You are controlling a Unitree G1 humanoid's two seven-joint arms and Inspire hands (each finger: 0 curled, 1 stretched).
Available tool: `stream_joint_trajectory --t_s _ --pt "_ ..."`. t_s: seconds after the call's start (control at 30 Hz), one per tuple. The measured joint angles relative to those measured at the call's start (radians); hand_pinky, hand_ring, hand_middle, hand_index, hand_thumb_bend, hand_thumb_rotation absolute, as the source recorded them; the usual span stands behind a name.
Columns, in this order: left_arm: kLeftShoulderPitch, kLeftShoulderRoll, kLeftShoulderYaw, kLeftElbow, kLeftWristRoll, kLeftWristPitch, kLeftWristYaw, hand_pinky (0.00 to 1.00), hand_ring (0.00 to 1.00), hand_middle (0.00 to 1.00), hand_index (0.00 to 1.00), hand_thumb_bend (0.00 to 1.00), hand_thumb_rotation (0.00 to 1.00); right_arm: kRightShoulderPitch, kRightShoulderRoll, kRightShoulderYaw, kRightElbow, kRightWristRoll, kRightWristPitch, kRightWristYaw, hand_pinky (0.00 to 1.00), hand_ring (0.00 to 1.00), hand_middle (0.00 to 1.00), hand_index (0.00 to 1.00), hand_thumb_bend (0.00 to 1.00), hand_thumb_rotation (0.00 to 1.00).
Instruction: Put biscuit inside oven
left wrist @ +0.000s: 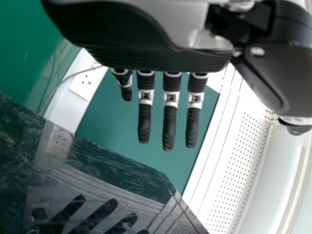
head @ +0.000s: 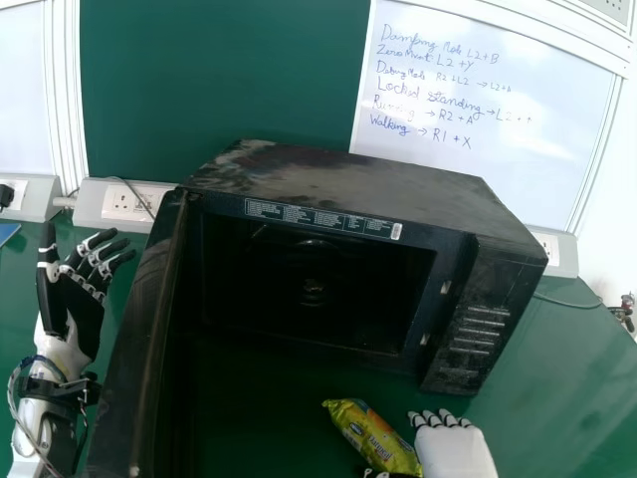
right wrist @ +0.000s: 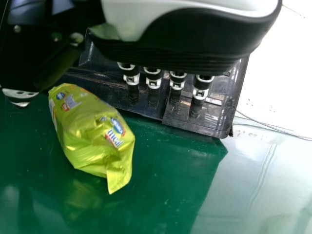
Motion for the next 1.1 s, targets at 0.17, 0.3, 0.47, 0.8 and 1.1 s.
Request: stream_joint_trajectory --t_s 0.17,0.3,0.47,0.8,1.1 --pt "0.000 0.000 0.000 0.000 0.000 0.000 0.001 0.73 0.68 0.65 0.65 0.85 0.48 0.003 0.000 0.010 0.006 -0.032 -0.006 -0.012 0.94 1.00 1.00 1.00 0.98 0.46" --pt "0.000 0.000 0.000 0.000 0.000 0.000 0.001 0.74 0.69 0.66 0.65 0.86 0.48 0.012 -0.003 0.019 0.006 -0.066 -0.017 -0.023 0.94 1.00 1.00 1.00 0.97 0.45" --pt "0.000 0.000 0.000 0.000 0.000 0.001 0.001 0.74 0.69 0.66 0.66 0.85 0.48 0.030 -0.001 0.032 0.006 -0.089 -0.026 -0.057 0.93 1.00 1.00 1.00 0.97 0.45" --pt "0.000 0.000 0.000 0.000 0.000 0.002 0.001 0.73 0.68 0.65 0.65 0.85 0.48 0.039 -0.002 0.049 0.005 -0.123 -0.047 -0.077 0.91 1.00 1.00 1.00 0.99 0.45" --pt "0.001 -0.004 -0.002 -0.014 0.000 0.005 0.007 0.72 0.67 0.64 0.64 0.84 0.48 -0.005 -0.019 0.057 0.033 -0.136 -0.065 -0.068 0.94 1.00 1.00 0.97 1.00 0.47"
